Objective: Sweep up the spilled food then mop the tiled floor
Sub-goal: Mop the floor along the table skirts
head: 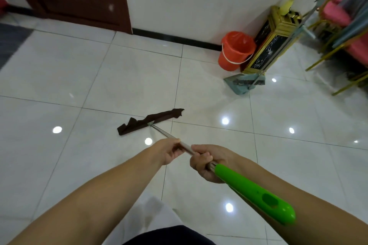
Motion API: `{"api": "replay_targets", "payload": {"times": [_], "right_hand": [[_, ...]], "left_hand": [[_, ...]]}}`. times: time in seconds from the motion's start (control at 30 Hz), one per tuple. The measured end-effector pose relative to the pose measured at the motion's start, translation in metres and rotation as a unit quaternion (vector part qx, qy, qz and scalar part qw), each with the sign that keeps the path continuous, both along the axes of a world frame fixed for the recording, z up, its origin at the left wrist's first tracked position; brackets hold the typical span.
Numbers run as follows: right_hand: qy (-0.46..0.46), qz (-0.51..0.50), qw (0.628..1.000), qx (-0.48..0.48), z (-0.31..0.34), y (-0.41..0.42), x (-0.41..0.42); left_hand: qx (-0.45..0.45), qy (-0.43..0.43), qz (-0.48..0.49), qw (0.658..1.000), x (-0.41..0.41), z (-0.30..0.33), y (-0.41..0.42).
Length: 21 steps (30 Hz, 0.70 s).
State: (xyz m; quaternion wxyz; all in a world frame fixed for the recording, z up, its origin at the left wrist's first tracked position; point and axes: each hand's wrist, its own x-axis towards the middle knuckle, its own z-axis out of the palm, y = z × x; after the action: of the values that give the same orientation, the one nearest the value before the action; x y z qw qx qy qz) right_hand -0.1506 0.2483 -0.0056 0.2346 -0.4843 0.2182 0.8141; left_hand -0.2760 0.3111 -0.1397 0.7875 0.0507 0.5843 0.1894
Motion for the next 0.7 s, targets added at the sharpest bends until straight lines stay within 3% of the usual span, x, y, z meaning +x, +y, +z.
{"api": "replay_targets", "payload": {"times": [0.3, 0.7], "right_hand": [[-0.04, -0.028, 0.998, 0.047, -0.008, 0.106, -0.102], [0.021, -0.212, 0.976, 0.053, -0.016, 0.27, -0.205]], "left_hand": [[0.027, -0.002, 0.061, 0.998, -0.079, 0.006, 0.103], [0.061, -0.007, 0.02, 0.998, -0.167, 0.039, 0.258]]}}
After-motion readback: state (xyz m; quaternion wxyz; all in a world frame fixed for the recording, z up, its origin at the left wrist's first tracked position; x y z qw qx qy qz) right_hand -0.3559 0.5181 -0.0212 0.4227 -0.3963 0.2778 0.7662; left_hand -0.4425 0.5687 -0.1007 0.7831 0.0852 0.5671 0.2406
